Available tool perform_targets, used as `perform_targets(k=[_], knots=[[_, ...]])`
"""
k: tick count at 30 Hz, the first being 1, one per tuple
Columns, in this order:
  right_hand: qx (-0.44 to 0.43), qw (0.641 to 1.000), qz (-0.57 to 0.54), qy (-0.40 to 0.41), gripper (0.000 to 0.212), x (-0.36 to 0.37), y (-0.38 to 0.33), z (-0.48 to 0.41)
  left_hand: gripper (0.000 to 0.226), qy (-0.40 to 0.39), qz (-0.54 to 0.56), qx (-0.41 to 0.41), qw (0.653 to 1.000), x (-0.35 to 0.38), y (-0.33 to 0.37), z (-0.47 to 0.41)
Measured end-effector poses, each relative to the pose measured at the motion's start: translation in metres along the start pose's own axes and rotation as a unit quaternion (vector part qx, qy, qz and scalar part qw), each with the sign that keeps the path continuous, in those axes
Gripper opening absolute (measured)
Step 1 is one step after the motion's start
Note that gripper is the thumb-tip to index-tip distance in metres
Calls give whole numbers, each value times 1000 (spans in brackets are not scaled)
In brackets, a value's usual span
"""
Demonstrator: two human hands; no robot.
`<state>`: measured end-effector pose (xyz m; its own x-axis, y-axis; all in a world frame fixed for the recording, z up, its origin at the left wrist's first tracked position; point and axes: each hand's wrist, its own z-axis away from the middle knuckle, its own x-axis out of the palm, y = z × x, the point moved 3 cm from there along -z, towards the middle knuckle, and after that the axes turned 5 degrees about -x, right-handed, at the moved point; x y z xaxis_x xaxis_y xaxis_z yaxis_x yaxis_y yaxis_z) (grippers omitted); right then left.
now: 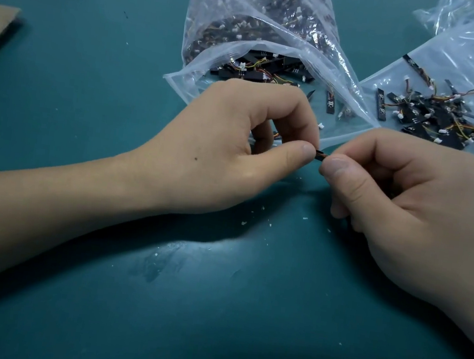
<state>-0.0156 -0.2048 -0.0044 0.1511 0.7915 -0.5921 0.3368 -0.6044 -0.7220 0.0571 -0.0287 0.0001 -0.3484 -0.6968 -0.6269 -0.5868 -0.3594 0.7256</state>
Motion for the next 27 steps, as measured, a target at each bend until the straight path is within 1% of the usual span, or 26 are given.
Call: perform_targets(k=[5, 10, 20, 27], knots=[[2, 1000, 2, -9, 17, 1, 1, -1, 3, 8, -22, -9, 1000, -1, 1, 1], [14, 1000, -14, -18, 8, 2, 6, 0, 4, 31, -11, -27, 999, -1, 0, 1], [6, 999, -1, -32, 14, 1, 8, 1, 6, 31, -31, -24, 999, 0, 1, 0], [3, 999, -5, -37, 13, 2, 8, 1, 4, 33, -13, -23, 999, -1, 0, 1]])
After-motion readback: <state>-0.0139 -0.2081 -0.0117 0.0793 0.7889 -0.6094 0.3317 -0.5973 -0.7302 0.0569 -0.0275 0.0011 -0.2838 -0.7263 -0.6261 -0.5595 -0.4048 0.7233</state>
